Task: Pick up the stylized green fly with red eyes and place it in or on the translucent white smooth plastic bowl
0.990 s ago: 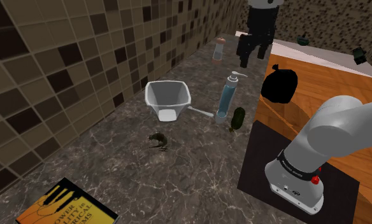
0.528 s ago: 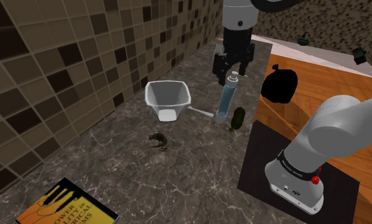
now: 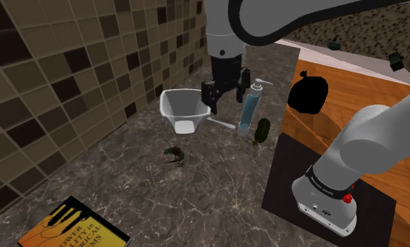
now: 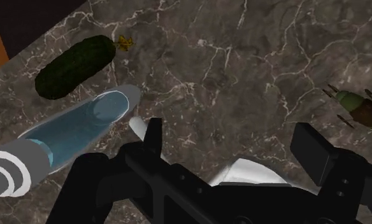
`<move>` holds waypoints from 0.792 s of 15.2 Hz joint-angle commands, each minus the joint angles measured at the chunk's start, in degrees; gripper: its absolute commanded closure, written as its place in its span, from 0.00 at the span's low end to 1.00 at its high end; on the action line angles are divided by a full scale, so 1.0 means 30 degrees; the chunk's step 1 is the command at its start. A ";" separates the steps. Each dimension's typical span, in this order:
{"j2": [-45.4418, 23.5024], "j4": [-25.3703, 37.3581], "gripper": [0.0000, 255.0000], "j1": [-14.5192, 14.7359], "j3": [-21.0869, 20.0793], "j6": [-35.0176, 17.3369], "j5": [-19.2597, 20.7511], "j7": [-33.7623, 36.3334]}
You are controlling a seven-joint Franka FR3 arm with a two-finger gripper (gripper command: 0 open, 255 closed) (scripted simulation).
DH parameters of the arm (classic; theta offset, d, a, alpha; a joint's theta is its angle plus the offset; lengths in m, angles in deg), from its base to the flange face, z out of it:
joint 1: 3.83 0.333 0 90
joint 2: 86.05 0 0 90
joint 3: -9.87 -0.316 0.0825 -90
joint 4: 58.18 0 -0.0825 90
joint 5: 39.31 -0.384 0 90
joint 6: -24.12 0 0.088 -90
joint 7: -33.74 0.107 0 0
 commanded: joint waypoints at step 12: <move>-1.0323 0.5456 0.00 0.0640 -0.3962 -0.3024 0.3950 0.9002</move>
